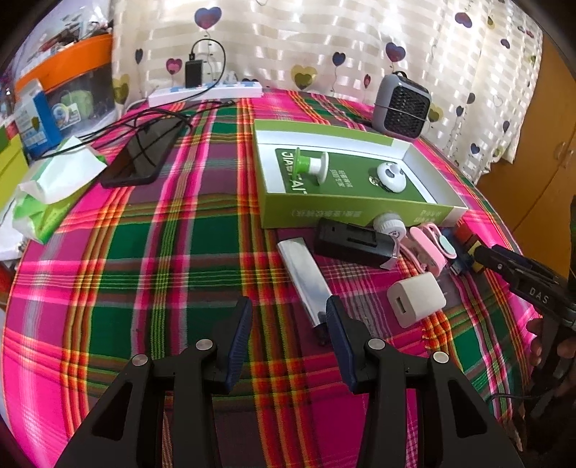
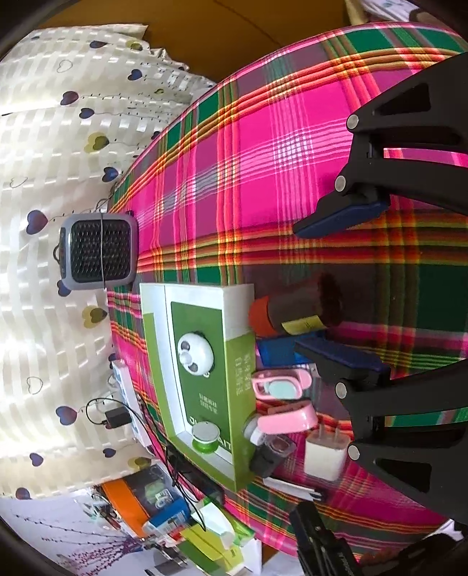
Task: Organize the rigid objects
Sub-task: 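Move the left tool to the white stick while the right tool moves to the brown bottle, then close the left tool on the white stick while the right tool grasps the brown bottle, then carry the white stick in the left tool while the right tool carries the bottle over the box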
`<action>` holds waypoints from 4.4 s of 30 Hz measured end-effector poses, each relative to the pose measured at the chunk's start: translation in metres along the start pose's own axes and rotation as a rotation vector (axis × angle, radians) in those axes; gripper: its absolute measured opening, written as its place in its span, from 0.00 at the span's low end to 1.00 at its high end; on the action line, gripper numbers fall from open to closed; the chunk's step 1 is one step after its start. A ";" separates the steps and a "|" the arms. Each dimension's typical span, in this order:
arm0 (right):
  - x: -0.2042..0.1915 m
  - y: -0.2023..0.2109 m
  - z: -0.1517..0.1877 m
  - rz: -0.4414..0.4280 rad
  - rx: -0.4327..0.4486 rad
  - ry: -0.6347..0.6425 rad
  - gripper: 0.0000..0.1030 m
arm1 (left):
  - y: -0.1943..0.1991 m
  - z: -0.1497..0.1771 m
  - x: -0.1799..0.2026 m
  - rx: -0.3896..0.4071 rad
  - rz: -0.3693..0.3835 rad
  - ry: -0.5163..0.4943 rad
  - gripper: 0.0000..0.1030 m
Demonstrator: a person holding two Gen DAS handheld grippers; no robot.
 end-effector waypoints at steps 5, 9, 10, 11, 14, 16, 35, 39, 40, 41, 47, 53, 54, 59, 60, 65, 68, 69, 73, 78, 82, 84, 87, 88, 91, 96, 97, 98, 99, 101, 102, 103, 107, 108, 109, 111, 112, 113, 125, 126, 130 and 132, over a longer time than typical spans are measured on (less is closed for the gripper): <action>0.001 -0.007 -0.003 -0.009 -0.020 0.005 0.56 | -0.004 -0.003 0.004 -0.012 -0.002 -0.005 0.40; 0.001 -0.010 -0.007 -0.007 -0.022 0.016 0.56 | -0.008 -0.005 0.007 -0.014 -0.002 -0.001 0.40; 0.001 -0.010 -0.007 -0.004 -0.023 0.015 0.56 | -0.009 -0.006 0.007 -0.016 -0.002 -0.001 0.40; 0.001 -0.011 -0.009 0.000 -0.024 0.015 0.56 | -0.010 -0.006 0.008 -0.019 0.000 -0.002 0.40; 0.003 -0.012 -0.010 0.013 -0.031 0.018 0.56 | -0.014 -0.008 0.012 -0.027 -0.007 -0.012 0.41; 0.004 -0.014 -0.010 0.014 -0.037 0.018 0.56 | -0.015 -0.008 0.015 -0.027 -0.013 -0.017 0.41; 0.004 -0.023 -0.008 0.025 -0.063 0.032 0.56 | -0.020 -0.014 0.008 -0.030 -0.116 -0.014 0.41; 0.004 -0.024 -0.009 0.027 -0.062 0.036 0.55 | -0.022 -0.016 0.007 -0.027 -0.124 -0.018 0.41; 0.005 -0.024 -0.009 0.028 -0.062 0.036 0.54 | -0.023 -0.016 0.007 -0.026 -0.126 -0.020 0.41; 0.005 -0.024 -0.009 0.029 -0.061 0.035 0.52 | -0.023 -0.016 0.007 -0.025 -0.126 -0.020 0.41; 0.006 -0.023 -0.009 0.032 -0.059 0.028 0.48 | -0.024 -0.018 0.005 -0.020 -0.133 -0.020 0.37; 0.007 -0.023 -0.009 0.036 -0.056 0.028 0.37 | -0.023 -0.018 0.001 -0.016 -0.140 -0.012 0.28; 0.007 -0.023 -0.009 0.038 -0.056 0.028 0.36 | -0.023 -0.018 0.001 -0.015 -0.141 -0.009 0.26; 0.007 -0.023 -0.008 0.040 -0.056 0.033 0.35 | -0.022 -0.017 -0.001 -0.010 -0.137 -0.002 0.21; 0.007 -0.023 -0.008 0.039 -0.055 0.032 0.34 | -0.022 -0.017 -0.001 -0.009 -0.134 0.001 0.21; 0.007 -0.023 -0.009 0.042 -0.056 0.032 0.32 | -0.022 -0.017 -0.002 -0.008 -0.130 0.004 0.21; 0.007 -0.023 -0.008 0.041 -0.056 0.031 0.32 | -0.022 -0.016 -0.002 -0.007 -0.129 0.004 0.21; 0.007 -0.023 -0.008 0.041 -0.056 0.031 0.32 | -0.022 -0.016 -0.002 -0.007 -0.129 0.004 0.21; 0.007 -0.023 -0.008 0.041 -0.055 0.031 0.32 | -0.021 -0.016 -0.002 -0.007 -0.130 0.004 0.21; 0.008 -0.023 -0.008 0.041 -0.055 0.030 0.32 | -0.021 -0.016 -0.002 -0.007 -0.129 0.004 0.21; 0.008 -0.023 -0.008 0.042 -0.055 0.030 0.32 | -0.020 -0.015 -0.001 -0.004 -0.123 0.009 0.21; 0.008 -0.023 -0.008 0.042 -0.055 0.027 0.32 | -0.018 -0.015 0.000 0.006 -0.114 0.007 0.21; 0.008 -0.022 -0.008 0.043 -0.053 0.023 0.32 | -0.015 -0.015 0.002 0.014 -0.110 0.005 0.21; 0.008 -0.021 -0.008 0.043 -0.052 0.023 0.32 | -0.014 -0.015 0.002 0.018 -0.108 0.005 0.21; 0.008 -0.018 -0.009 0.040 -0.041 0.020 0.32 | -0.009 -0.016 0.002 0.028 -0.103 0.005 0.21; 0.007 -0.012 -0.010 0.039 -0.028 0.023 0.32 | 0.000 -0.019 0.003 0.046 -0.097 0.001 0.21; 0.006 -0.010 -0.011 0.041 -0.025 0.024 0.32 | 0.002 -0.020 0.003 0.049 -0.096 0.000 0.21; 0.006 -0.009 -0.011 0.041 -0.022 0.025 0.32 | 0.003 -0.021 0.003 0.050 -0.095 -0.001 0.21; 0.006 -0.008 -0.012 0.040 -0.019 0.025 0.32 | 0.004 -0.022 0.004 0.052 -0.092 -0.004 0.21; 0.006 -0.005 -0.014 0.040 -0.012 0.026 0.32 | 0.006 -0.024 0.006 0.054 -0.082 -0.008 0.21; 0.006 -0.003 -0.014 0.041 -0.009 0.026 0.32 | 0.007 -0.025 0.006 0.055 -0.076 -0.010 0.21; 0.005 -0.002 -0.016 0.041 -0.005 0.026 0.32 | 0.008 -0.026 0.007 0.056 -0.072 -0.014 0.21; 0.004 0.006 -0.022 0.037 0.016 0.025 0.32 | 0.011 -0.032 0.010 0.063 -0.064 -0.022 0.21; 0.004 0.008 -0.024 0.034 0.021 0.026 0.32 | 0.011 -0.033 0.011 0.065 -0.060 -0.023 0.21; 0.002 0.010 -0.028 0.029 0.028 0.029 0.32 | 0.011 -0.035 0.011 0.069 -0.057 -0.024 0.21; 0.000 0.012 -0.034 0.024 0.039 0.036 0.32 | 0.011 -0.039 0.012 0.073 -0.053 -0.029 0.21; -0.001 0.012 -0.036 0.023 0.042 0.041 0.32 | 0.010 -0.041 0.012 0.073 -0.049 -0.030 0.21; -0.002 0.012 -0.039 0.022 0.046 0.046 0.32 | 0.009 -0.043 0.012 0.072 -0.045 -0.030 0.21; -0.017 -0.004 -0.073 -0.031 0.051 0.071 0.32 | -0.004 -0.069 0.016 0.083 -0.021 -0.045 0.21; -0.017 -0.006 -0.076 -0.036 0.048 0.070 0.32 | -0.006 -0.072 0.016 0.082 -0.017 -0.044 0.21; -0.020 -0.019 -0.086 -0.050 0.032 0.066 0.32 | -0.016 -0.080 0.015 0.071 0.001 -0.029 0.21; -0.021 -0.024 -0.089 -0.052 0.024 0.065 0.32 | -0.020 -0.084 0.015 0.071 0.004 -0.027 0.21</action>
Point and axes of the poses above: each gripper's, at about its wrist camera, not at the fingertips, and y roughly against the way its jaws point, x to its right, z to its underside, the point moved 2 cm from there along -y, roughly the way its jaws point, and after that the axes turned 3 degrees about -x, right-handed, at the moved point
